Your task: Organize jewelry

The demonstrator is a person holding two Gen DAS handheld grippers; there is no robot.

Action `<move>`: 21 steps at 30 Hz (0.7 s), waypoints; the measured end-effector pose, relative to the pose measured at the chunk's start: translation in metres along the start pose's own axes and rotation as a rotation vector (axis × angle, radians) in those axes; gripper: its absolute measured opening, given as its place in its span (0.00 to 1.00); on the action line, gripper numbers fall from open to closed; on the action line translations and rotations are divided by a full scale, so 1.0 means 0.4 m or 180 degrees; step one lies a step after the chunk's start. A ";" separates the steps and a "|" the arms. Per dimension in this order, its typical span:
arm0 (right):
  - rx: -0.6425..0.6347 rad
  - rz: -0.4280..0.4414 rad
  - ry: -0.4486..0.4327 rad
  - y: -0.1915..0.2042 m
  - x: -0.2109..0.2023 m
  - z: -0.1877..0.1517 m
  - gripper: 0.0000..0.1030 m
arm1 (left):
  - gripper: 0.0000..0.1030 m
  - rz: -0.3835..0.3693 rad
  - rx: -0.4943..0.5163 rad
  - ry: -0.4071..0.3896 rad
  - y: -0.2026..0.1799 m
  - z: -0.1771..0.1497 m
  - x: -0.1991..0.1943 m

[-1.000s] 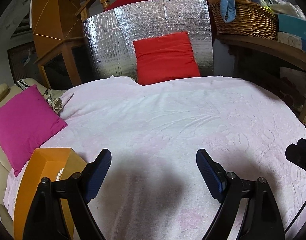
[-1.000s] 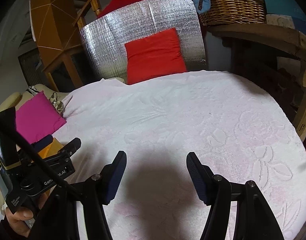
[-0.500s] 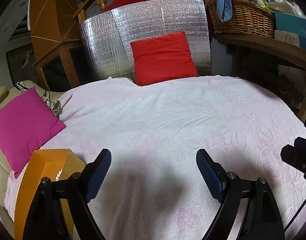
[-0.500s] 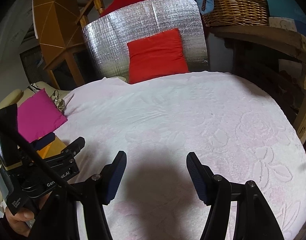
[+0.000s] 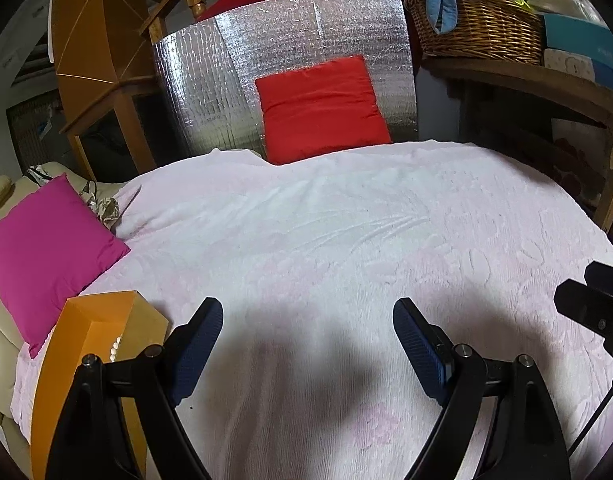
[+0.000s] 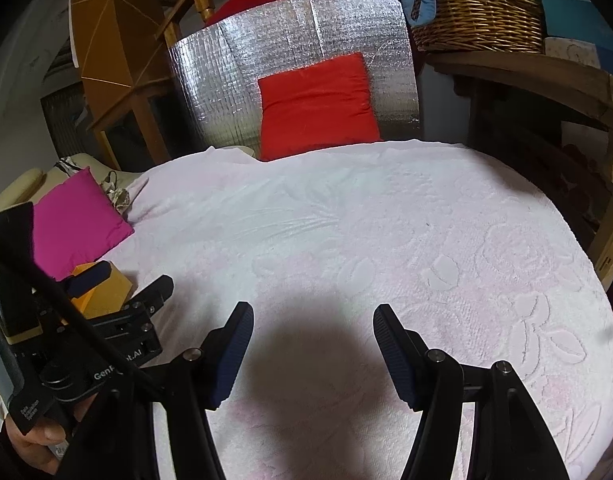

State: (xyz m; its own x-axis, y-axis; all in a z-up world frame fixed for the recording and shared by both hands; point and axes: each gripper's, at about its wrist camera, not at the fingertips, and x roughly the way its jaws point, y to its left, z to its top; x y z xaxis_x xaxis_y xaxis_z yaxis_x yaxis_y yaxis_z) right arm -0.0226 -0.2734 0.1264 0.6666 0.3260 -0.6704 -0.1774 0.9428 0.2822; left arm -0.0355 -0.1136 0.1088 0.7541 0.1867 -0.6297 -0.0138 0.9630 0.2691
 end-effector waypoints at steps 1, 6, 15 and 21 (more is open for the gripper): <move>-0.0013 -0.0007 -0.0002 0.001 0.000 -0.001 0.65 | 0.85 -0.0003 0.0010 0.0015 0.000 -0.003 -0.001; -0.0042 -0.0037 -0.0017 0.011 0.000 -0.006 0.65 | 0.85 -0.0125 -0.0150 0.0132 0.023 -0.018 -0.013; -0.0030 -0.0024 -0.0105 0.060 -0.031 -0.017 0.65 | 0.85 0.0031 -0.0463 0.0232 0.131 -0.086 -0.125; -0.0261 0.0291 -0.0336 0.187 -0.129 -0.037 0.65 | 0.85 0.0409 -0.0553 0.0098 0.263 -0.131 -0.282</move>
State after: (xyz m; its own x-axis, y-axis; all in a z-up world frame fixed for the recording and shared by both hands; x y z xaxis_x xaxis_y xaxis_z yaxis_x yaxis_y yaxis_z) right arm -0.0810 -0.2186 0.1720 0.7166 0.4056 -0.5674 -0.2964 0.9135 0.2786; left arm -0.1563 -0.0232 0.1699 0.7185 0.3134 -0.6209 -0.2236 0.9494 0.2206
